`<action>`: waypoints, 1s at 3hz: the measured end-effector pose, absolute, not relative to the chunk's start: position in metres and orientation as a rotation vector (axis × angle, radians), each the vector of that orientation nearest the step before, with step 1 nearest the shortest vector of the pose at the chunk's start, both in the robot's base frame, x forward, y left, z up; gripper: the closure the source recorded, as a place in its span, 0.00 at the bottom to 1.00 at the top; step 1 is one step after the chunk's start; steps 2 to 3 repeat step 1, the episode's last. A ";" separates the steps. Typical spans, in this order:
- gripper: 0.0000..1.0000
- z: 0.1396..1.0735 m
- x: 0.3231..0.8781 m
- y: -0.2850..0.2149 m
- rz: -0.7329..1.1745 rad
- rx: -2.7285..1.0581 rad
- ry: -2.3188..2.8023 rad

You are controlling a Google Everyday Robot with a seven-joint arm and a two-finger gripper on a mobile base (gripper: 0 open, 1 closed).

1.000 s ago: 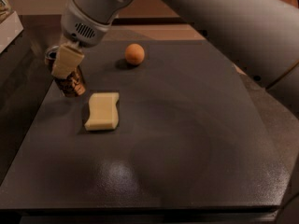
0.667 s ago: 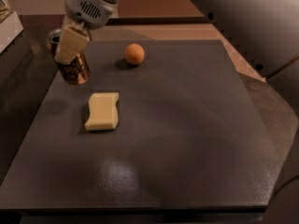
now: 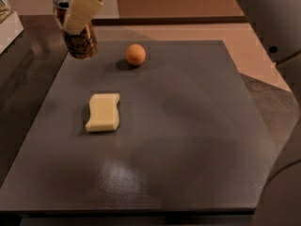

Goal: Pick orange can

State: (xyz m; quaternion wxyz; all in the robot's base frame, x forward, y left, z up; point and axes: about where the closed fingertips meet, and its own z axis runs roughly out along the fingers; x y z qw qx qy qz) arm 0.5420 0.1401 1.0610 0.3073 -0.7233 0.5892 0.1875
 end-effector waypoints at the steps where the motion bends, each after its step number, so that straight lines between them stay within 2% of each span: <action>1: 1.00 1.061 0.542 0.140 0.496 -1.913 1.558; 3: 1.00 1.061 0.542 0.140 0.496 -1.913 1.558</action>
Offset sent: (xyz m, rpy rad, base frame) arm 0.0000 0.0000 0.0000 0.0000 0.0000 0.0000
